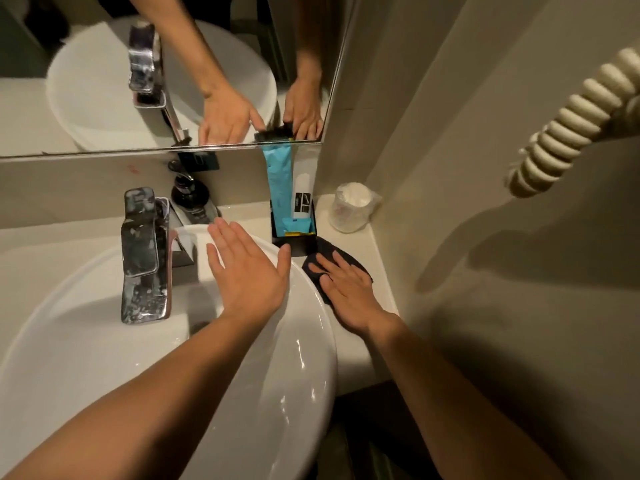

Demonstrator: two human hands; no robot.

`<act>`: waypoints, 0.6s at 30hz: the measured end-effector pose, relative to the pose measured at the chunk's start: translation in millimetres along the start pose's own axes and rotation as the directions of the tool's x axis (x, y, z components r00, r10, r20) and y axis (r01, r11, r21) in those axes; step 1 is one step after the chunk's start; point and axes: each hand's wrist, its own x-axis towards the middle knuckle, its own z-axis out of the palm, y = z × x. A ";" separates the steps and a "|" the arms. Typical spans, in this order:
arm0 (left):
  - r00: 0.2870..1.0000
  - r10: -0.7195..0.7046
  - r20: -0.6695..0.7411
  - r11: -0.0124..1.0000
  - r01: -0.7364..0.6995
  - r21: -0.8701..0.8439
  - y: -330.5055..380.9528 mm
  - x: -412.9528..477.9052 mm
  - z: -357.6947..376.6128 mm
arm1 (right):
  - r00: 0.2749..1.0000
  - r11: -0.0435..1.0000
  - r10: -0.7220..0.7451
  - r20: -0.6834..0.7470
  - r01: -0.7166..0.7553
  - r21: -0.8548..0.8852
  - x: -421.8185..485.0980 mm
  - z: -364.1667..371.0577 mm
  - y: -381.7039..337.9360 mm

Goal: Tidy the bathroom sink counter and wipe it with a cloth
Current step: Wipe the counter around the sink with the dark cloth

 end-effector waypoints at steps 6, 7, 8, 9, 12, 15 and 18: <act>1.000 0.001 -0.025 1.000 -0.001 -0.007 -0.8 -0.5 3.4 | 0.989 0.993 -0.101 0.111 0.107 -0.055 1.6 -1.3 10.3; 1.000 -0.001 -0.027 1.000 0.001 -0.007 -0.3 -0.1 4.0 | 0.988 0.992 -0.107 0.113 0.114 -0.055 1.0 -0.7 10.7; 1.000 -0.006 -0.023 1.000 0.005 -0.005 0.3 0.1 4.6 | 0.988 0.992 -0.110 0.107 0.116 -0.057 -0.4 2.0 12.5; 1.000 -0.011 -0.017 1.000 0.011 -0.001 0.4 0.0 4.8 | 0.990 0.991 -0.106 0.098 0.113 -0.067 -3.7 5.3 13.1; 1.000 -0.019 -0.020 1.000 0.019 0.010 0.7 -0.4 4.2 | 0.994 0.988 -0.072 0.078 0.082 -0.127 -16.4 17.4 15.6; 1.000 -0.017 -0.020 1.000 0.017 0.020 0.6 -0.3 3.8 | 0.996 0.982 -0.059 0.066 0.070 -0.173 -34.2 25.2 18.3; 0.999 -0.031 -0.021 0.999 0.031 0.025 0.3 0.1 5.6 | 0.999 0.998 -0.018 0.030 0.020 -0.056 -54.8 28.3 20.7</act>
